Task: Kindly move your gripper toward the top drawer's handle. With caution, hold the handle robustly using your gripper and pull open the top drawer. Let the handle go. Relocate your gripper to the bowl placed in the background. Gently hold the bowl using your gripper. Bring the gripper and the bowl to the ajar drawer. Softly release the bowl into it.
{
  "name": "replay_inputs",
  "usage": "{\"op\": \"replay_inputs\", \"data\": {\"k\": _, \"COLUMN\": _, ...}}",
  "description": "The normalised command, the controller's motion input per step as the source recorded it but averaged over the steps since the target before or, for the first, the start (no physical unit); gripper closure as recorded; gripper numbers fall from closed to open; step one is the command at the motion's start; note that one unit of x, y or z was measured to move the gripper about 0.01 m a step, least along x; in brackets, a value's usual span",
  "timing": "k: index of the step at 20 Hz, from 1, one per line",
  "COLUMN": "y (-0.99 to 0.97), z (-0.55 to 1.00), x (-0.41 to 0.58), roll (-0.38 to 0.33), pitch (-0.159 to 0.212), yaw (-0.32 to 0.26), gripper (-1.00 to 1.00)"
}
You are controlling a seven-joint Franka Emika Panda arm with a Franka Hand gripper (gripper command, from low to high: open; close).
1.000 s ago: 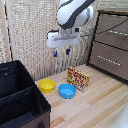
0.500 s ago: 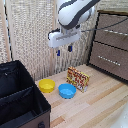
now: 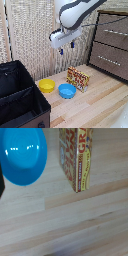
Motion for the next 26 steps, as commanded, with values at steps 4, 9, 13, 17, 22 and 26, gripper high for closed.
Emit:
{"op": "replay_inputs", "data": {"k": 4, "y": 0.00, "z": 0.07, "x": 0.000, "roll": -0.366, "pitch": 0.000, "yaw": 0.130, "gripper": -1.00}}
{"op": "replay_inputs", "data": {"k": 9, "y": 0.00, "z": 0.09, "x": 0.000, "roll": -0.361, "pitch": 0.000, "yaw": 0.131, "gripper": -1.00}}
{"op": "replay_inputs", "data": {"k": 13, "y": 0.00, "z": 0.10, "x": 0.000, "roll": -0.359, "pitch": 0.000, "yaw": 0.129, "gripper": -1.00}}
{"op": "replay_inputs", "data": {"k": 17, "y": 0.00, "z": 0.09, "x": 0.000, "roll": -0.360, "pitch": 0.000, "yaw": 0.129, "gripper": -1.00}}
{"op": "replay_inputs", "data": {"k": 22, "y": 0.00, "z": 0.07, "x": 0.010, "roll": -0.367, "pitch": 0.000, "yaw": 0.121, "gripper": -1.00}}
{"op": "replay_inputs", "data": {"k": 26, "y": 0.00, "z": 0.09, "x": 0.051, "roll": -0.364, "pitch": 0.000, "yaw": 0.111, "gripper": -1.00}}
